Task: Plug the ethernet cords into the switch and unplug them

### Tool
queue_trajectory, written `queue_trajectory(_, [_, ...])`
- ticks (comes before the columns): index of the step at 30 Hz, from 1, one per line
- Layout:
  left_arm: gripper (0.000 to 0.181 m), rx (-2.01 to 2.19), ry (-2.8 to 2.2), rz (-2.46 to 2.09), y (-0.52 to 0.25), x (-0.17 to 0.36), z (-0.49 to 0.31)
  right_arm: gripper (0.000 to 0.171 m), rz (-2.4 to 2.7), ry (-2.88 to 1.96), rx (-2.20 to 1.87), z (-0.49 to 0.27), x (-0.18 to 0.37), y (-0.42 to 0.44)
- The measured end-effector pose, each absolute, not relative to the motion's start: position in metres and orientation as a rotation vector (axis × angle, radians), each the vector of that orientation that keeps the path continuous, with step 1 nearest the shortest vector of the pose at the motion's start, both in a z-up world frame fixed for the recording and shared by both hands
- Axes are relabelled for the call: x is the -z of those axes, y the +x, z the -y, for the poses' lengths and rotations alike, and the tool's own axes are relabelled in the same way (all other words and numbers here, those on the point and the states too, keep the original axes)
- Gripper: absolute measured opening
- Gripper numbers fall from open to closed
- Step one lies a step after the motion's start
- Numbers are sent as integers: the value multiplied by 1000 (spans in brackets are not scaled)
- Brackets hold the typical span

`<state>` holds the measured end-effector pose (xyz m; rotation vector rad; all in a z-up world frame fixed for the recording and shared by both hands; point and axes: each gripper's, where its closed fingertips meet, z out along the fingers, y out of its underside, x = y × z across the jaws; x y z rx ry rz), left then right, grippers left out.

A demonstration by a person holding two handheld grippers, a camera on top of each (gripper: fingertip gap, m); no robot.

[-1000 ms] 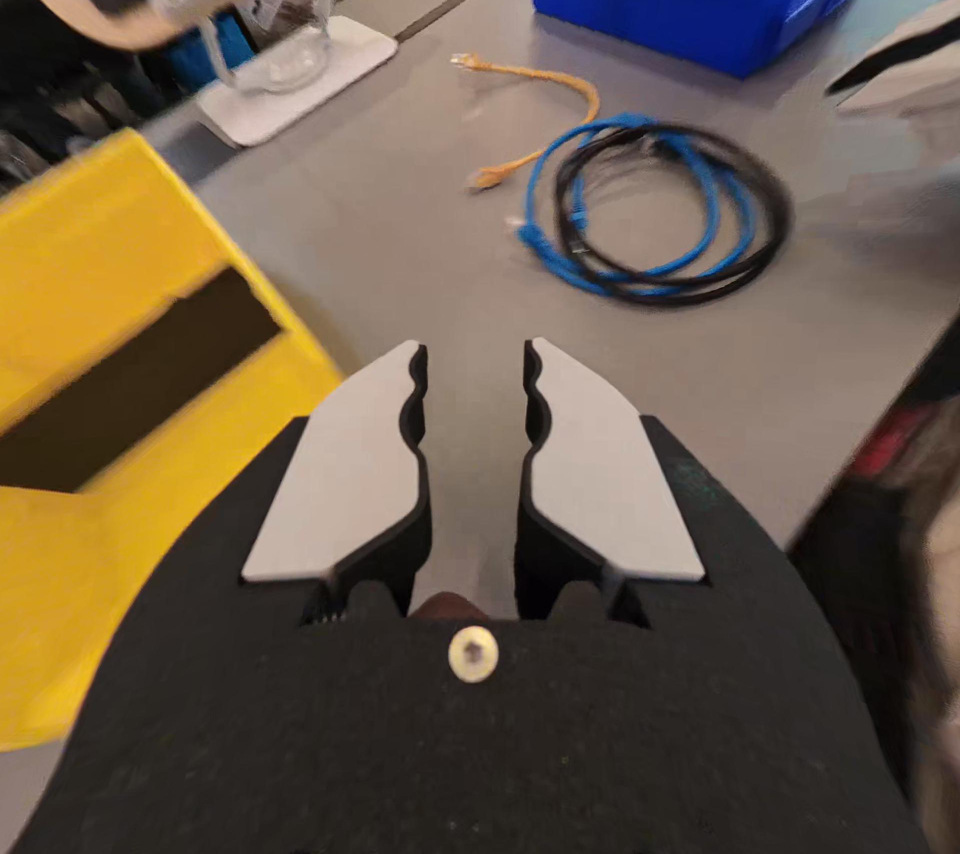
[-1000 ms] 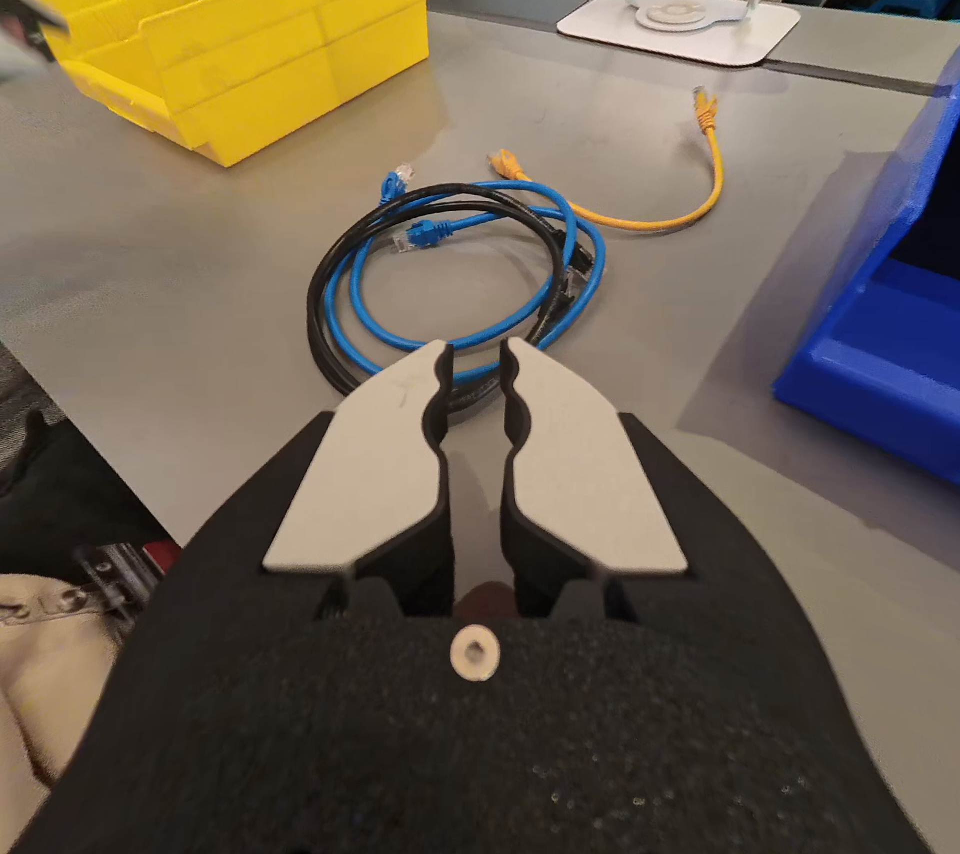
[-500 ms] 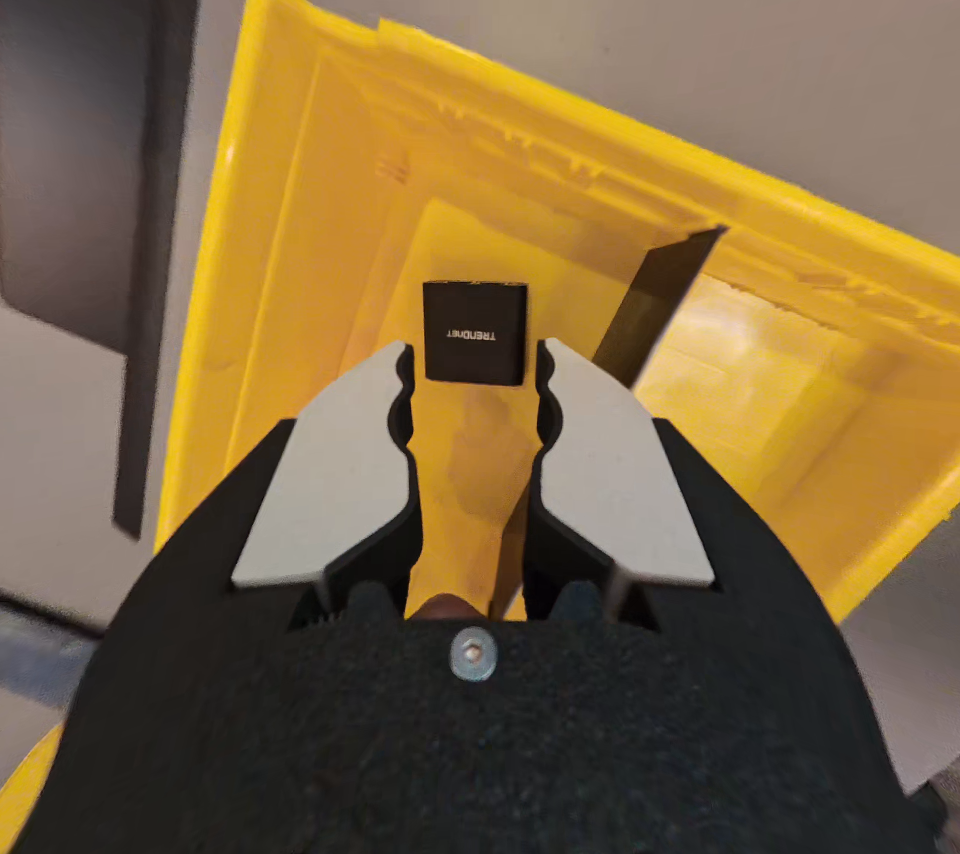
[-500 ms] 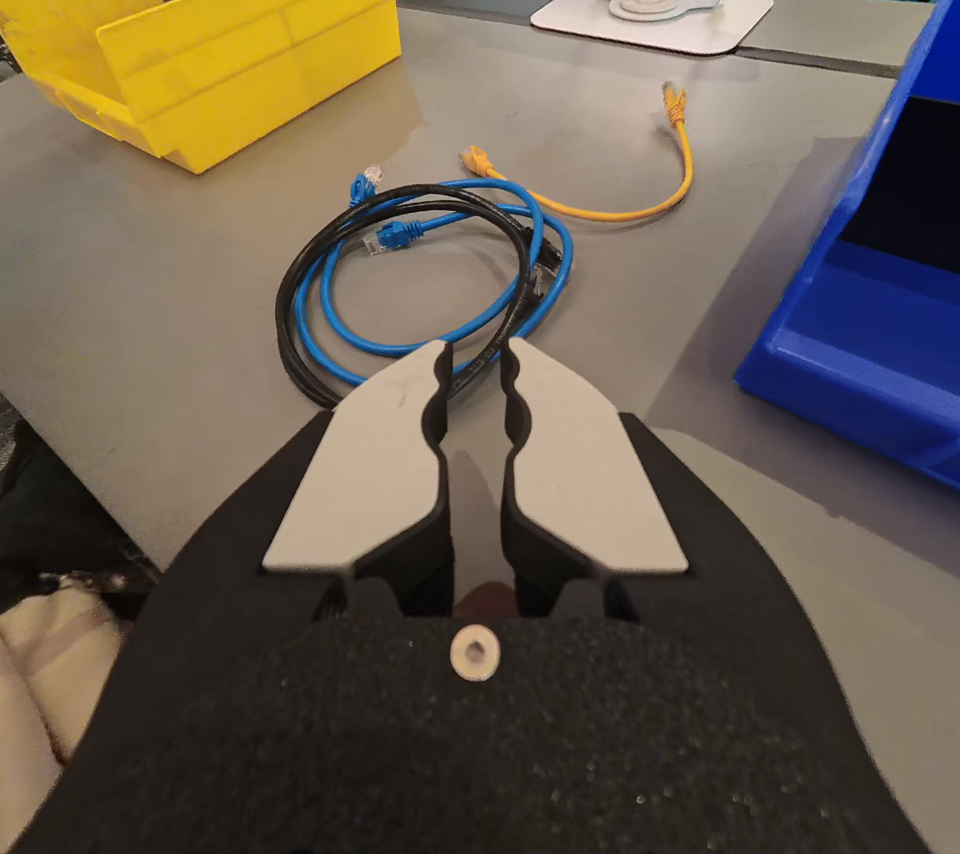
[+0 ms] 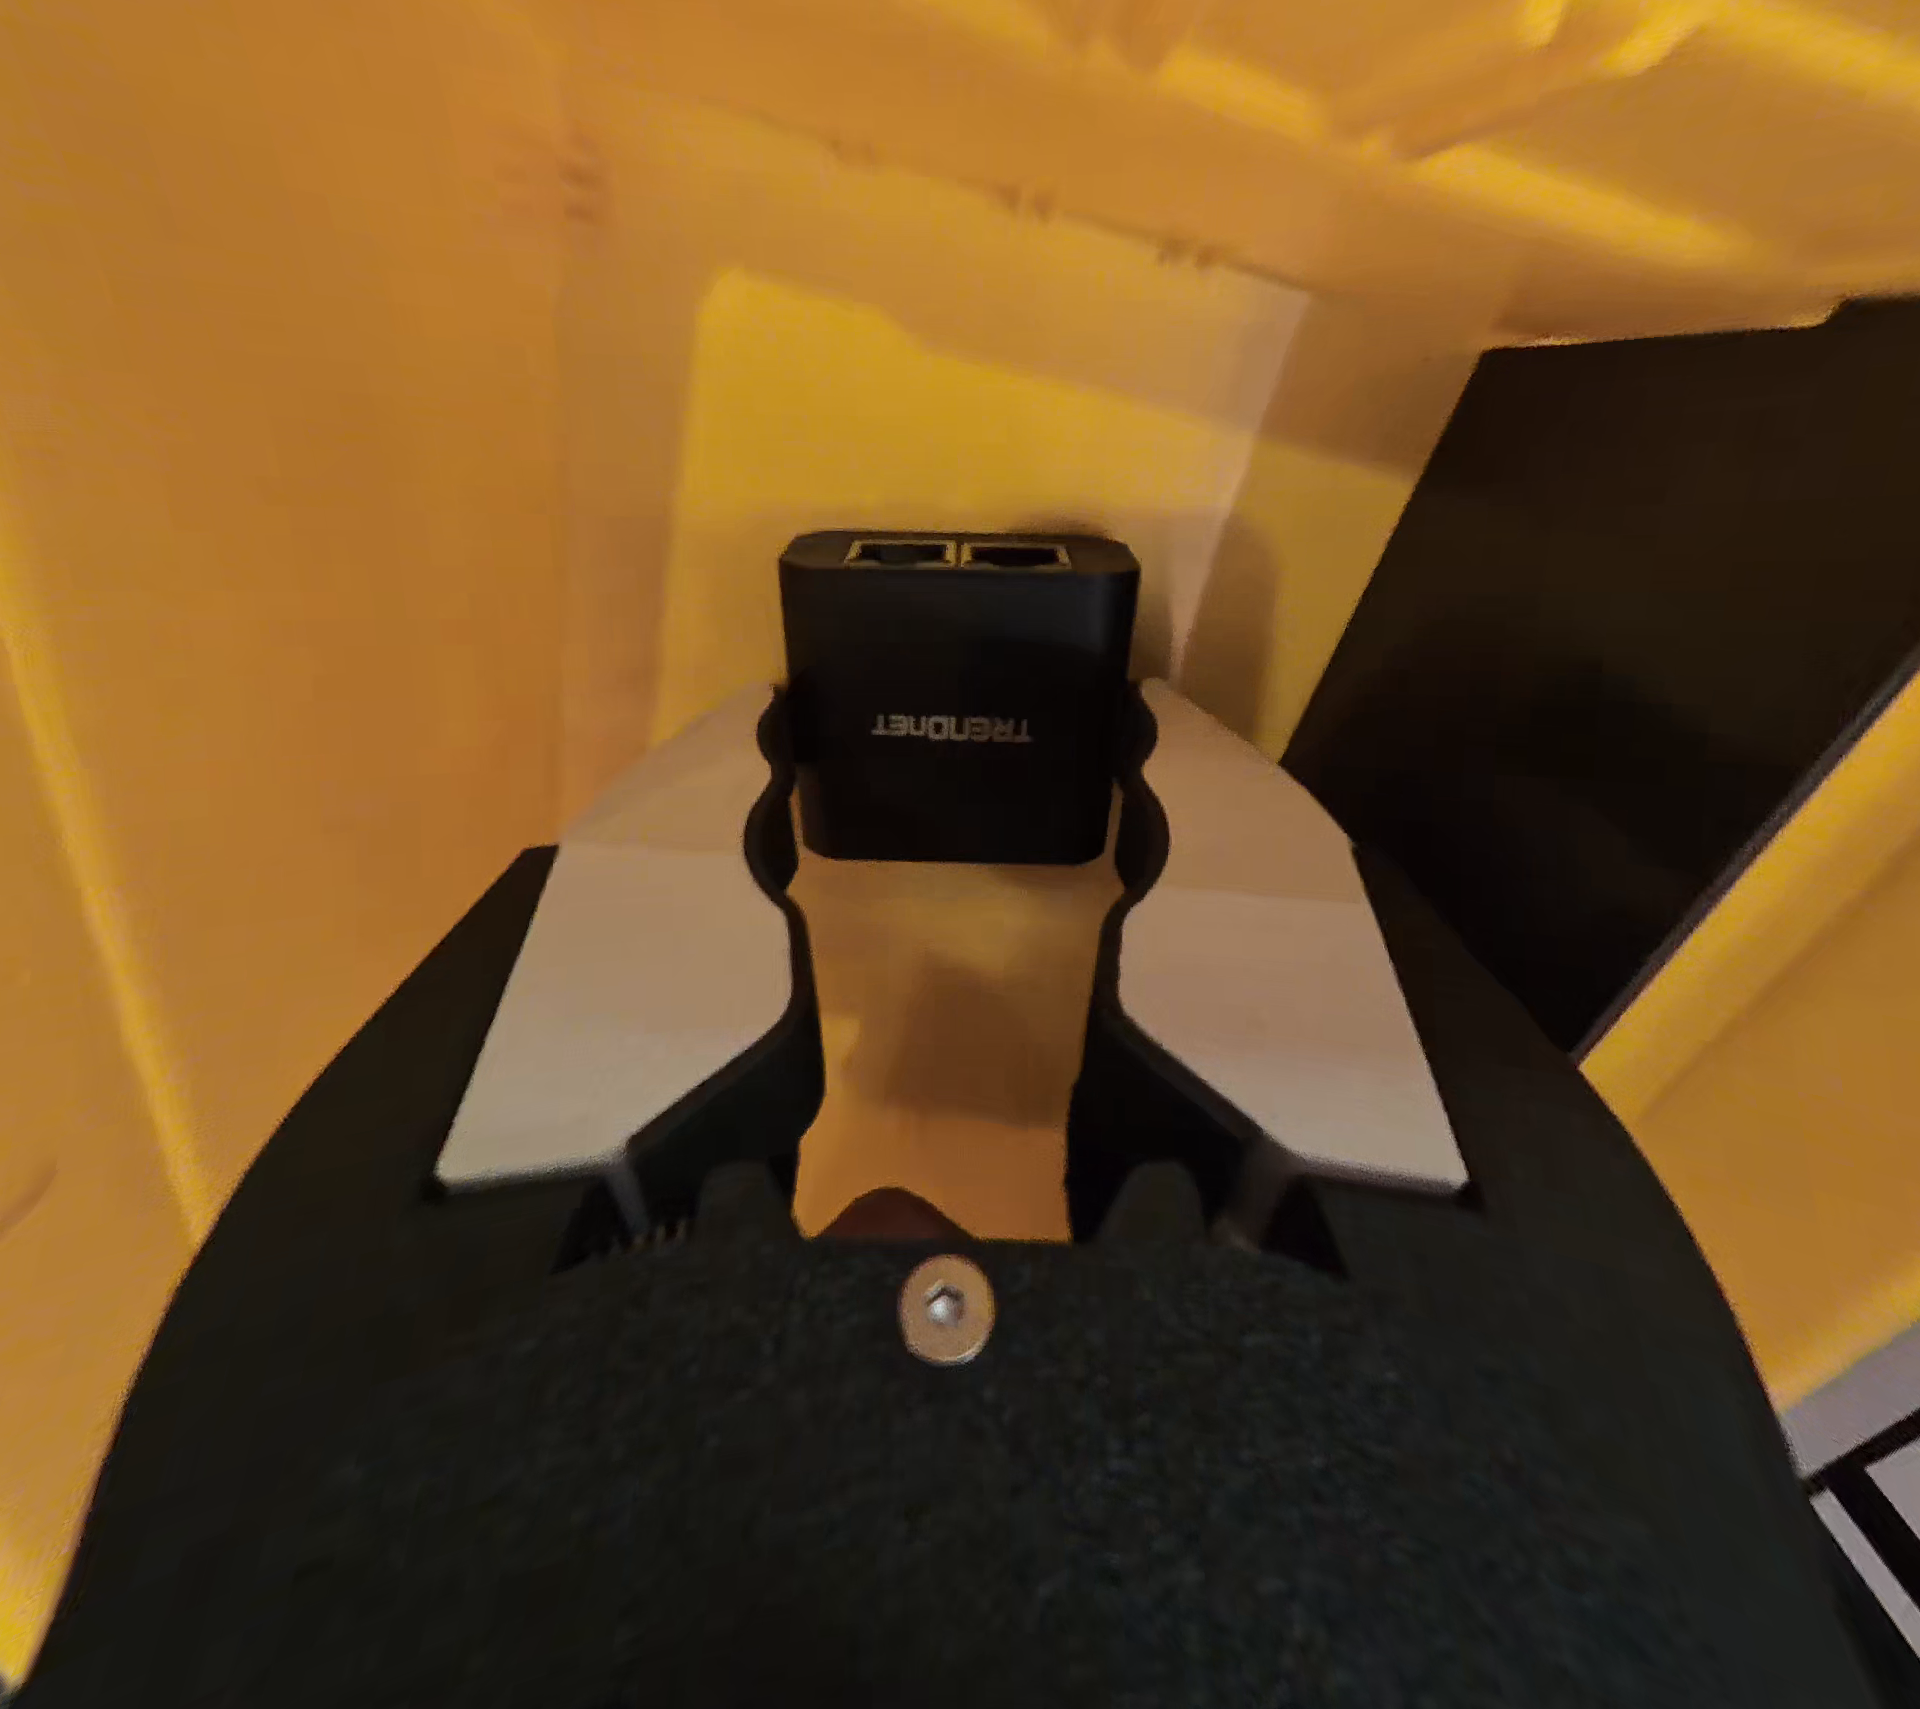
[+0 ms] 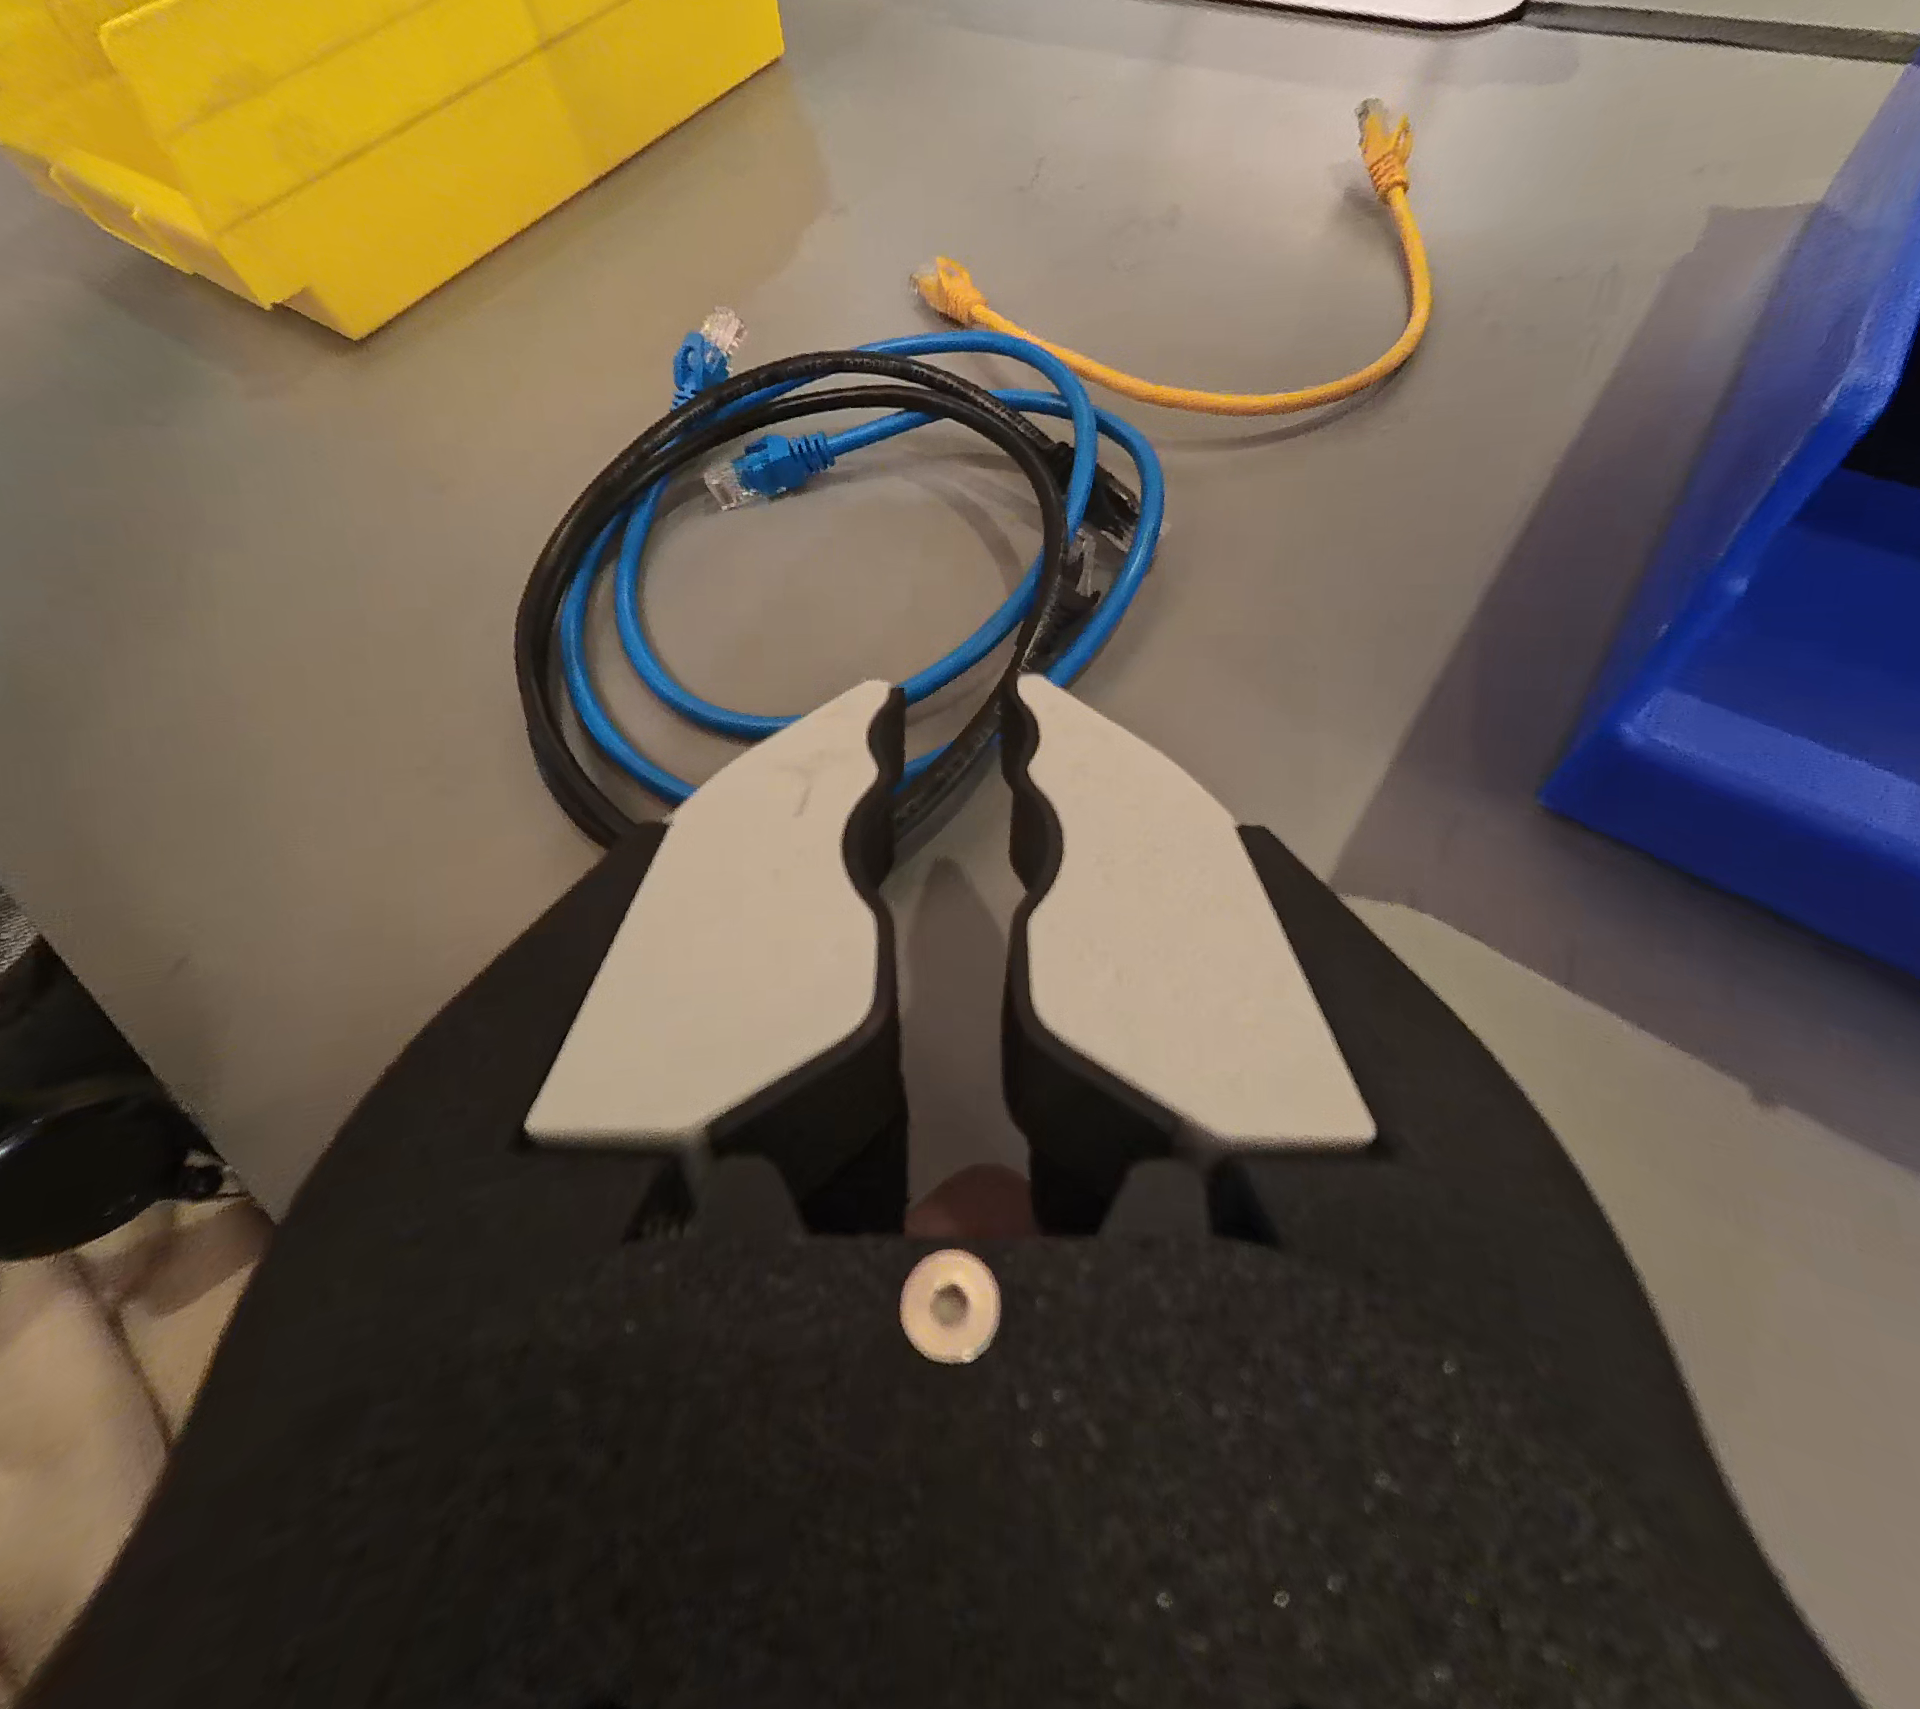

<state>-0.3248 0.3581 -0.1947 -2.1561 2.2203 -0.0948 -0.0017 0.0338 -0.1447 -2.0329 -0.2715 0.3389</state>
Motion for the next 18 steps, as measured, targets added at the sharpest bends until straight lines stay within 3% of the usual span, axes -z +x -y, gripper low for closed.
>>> queue_trajectory(7, [59, 31, -2081, -2256, -327, 174, -366, 17, 309, -2016, -315, -31, 137, 1])
queue_trajectory(12, [58, 124, -2001, -2128, -309, 90, -357, 17, 342, -1988, -332, -33, 126, 8])
queue_trajectory(18, [59, 445, -1803, -2195, -257, -6, -261, 20, 587, -2027, -403, -29, 140, -9])
